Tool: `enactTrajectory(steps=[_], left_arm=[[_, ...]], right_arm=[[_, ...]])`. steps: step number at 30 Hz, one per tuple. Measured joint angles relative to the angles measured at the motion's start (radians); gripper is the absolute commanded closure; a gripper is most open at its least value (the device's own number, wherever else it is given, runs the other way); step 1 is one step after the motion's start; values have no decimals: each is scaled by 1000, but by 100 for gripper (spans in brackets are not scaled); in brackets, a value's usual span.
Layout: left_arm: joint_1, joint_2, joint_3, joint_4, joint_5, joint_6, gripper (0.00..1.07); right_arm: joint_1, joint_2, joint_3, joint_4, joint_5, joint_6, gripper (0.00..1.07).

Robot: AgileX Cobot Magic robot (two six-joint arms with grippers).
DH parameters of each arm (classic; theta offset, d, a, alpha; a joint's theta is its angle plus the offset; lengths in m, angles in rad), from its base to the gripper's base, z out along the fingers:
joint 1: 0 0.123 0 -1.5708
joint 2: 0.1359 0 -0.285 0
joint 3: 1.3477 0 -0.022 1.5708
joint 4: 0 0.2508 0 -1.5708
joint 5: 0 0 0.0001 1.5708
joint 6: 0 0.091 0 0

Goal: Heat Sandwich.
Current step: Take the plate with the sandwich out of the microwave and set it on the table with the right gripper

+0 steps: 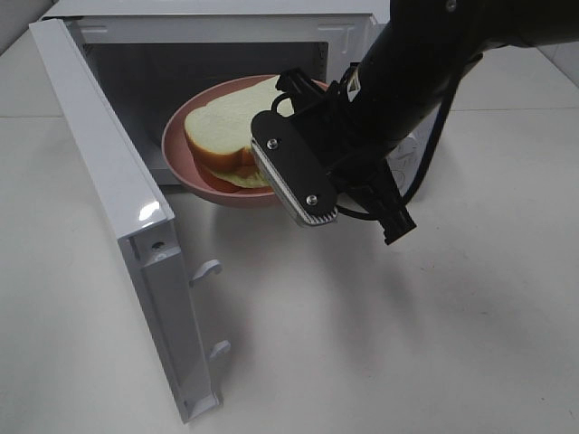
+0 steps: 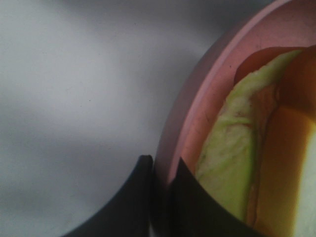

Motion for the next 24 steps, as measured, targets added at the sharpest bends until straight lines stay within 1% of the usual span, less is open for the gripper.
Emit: enactTrajectory(steps=[6,14,24], left_arm=[[0,0,0,0,0,0,3],[0,0,0,0,0,0,3],[0,0,0,0,0,0,3]], right_arm=[[0,-52,55,0,-6,4,107],[1,-169,176,0,-3,15,107],[1,-299,274,-2,-2,53,107]])
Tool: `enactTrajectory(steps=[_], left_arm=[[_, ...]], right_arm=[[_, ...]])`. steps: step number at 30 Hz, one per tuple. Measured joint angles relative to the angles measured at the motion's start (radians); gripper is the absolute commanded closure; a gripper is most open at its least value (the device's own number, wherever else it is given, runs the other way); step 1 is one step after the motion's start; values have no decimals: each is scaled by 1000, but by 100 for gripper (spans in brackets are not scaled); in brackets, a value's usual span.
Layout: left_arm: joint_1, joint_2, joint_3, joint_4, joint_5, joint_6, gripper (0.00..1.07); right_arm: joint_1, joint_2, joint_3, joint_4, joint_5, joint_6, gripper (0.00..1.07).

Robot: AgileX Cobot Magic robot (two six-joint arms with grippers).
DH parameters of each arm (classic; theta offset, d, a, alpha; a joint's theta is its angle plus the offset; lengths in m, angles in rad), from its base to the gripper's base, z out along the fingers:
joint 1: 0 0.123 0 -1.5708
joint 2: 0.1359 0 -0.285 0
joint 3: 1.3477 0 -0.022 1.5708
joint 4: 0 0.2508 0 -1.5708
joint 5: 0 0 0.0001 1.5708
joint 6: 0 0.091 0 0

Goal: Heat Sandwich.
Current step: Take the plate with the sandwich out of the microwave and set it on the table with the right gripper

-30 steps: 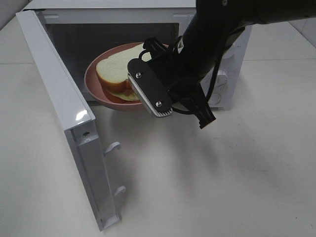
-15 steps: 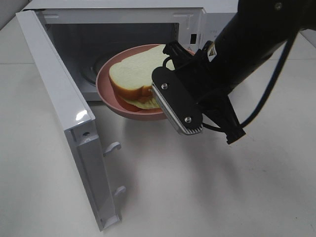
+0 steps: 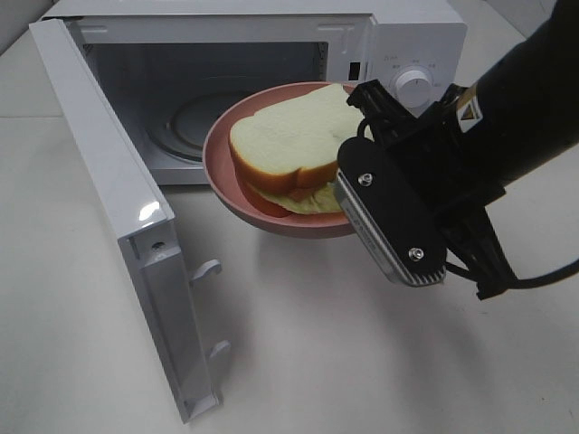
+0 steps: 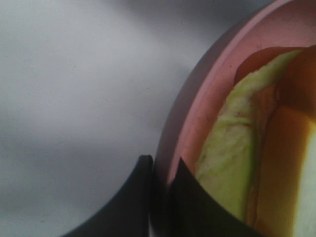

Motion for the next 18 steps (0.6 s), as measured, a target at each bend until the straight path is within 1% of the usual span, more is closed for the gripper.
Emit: enactTrajectory(steps=[6,10,15,18], left_arm=[[0,0,0,0,0,0,3],[0,0,0,0,0,0,3],[0,0,0,0,0,0,3],[0,0,0,0,0,0,3]], right_arm=[[0,-69,56,-3,3,22,107],[0,-158,125,-6,20,51,107],[0,-204,158,-19,31,74,107],[0,-263,193,-33,51,108,107]])
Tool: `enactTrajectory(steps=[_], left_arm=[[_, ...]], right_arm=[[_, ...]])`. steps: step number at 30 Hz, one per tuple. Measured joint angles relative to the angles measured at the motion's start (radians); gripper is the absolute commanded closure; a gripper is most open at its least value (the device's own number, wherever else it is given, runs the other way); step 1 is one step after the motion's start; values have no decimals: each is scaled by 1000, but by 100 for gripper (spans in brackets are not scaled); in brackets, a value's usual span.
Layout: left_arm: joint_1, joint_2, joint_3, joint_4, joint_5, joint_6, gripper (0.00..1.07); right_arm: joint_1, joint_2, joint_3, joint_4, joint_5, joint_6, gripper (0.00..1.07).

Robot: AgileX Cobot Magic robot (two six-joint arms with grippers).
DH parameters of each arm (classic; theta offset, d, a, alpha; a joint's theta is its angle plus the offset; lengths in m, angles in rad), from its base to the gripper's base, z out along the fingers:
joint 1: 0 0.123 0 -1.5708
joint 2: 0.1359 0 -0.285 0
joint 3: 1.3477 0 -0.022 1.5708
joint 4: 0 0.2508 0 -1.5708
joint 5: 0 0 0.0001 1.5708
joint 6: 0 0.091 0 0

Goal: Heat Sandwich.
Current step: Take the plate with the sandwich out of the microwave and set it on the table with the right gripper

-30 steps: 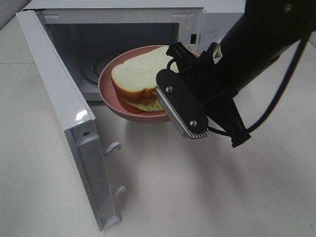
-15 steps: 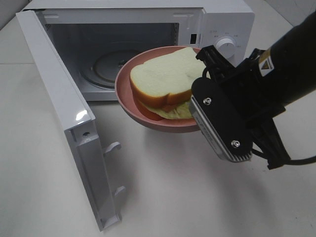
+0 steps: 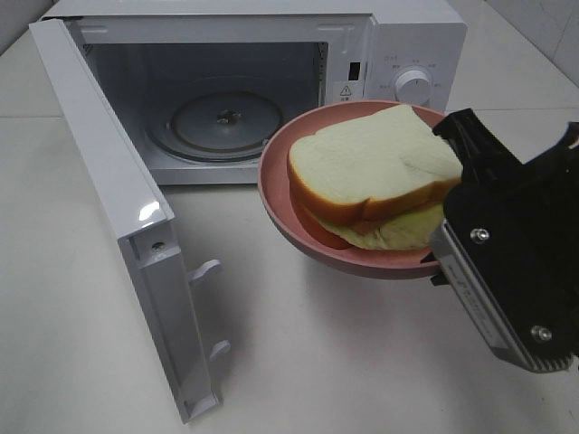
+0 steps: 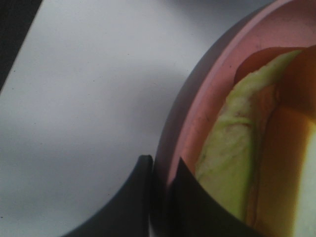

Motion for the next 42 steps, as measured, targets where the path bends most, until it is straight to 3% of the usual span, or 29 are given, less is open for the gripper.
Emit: enactTrajectory(steps=[6,23,42], left_arm=[[0,0,0,0,0,0,3],[0,0,0,0,0,0,3],[0,0,0,0,0,0,3]], right_arm=[[0,-91,44,-6,54,34,107],[0,-260,108,-170,168,334,107],[0,-265,108,-458,216,1016,107]])
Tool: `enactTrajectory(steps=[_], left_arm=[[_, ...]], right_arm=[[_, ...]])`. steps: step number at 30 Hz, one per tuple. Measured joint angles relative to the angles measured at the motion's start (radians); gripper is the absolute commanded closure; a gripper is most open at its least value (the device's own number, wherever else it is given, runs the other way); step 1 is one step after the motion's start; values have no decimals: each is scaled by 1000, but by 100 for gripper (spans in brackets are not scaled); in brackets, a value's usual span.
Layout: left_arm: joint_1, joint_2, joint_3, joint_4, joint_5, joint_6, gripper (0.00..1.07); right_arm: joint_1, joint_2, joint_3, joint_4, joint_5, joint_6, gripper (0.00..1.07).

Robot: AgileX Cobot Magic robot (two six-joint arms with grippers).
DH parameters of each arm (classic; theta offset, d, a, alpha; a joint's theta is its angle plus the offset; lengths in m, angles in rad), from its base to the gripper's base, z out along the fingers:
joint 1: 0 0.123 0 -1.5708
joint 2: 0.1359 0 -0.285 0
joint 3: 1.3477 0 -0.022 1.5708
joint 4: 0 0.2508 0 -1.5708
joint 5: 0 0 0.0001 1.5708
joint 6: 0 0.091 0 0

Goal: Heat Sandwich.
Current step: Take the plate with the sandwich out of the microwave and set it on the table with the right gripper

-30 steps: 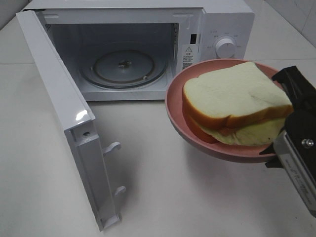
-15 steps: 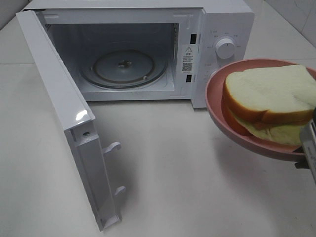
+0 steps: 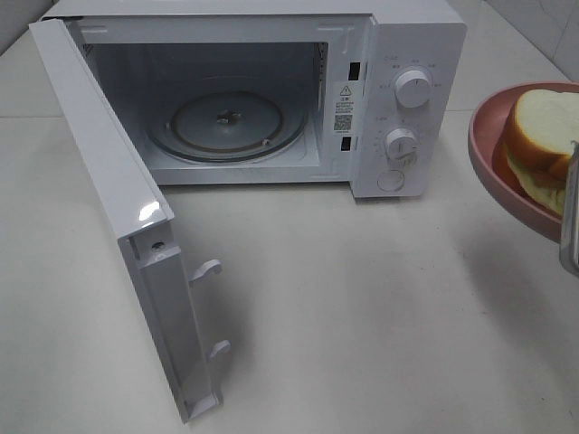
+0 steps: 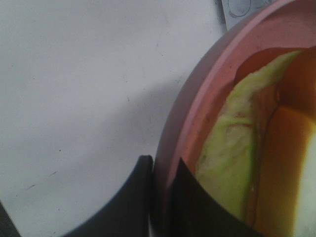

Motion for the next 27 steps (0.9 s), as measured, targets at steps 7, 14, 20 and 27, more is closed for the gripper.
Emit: enactTrajectory(steps=[7,14,20,27], left_arm=[[0,0,0,0,0,0,3],[0,0,0,0,0,0,3],[0,0,0,0,0,0,3],[0,0,0,0,0,0,3]], right_arm=[[0,20,0,-14,13,143,107],[0,139,0,-84,10,382,107],[0,245,0,-160,-24,583,107],[0,350,-20,-205,-51,765,107]])
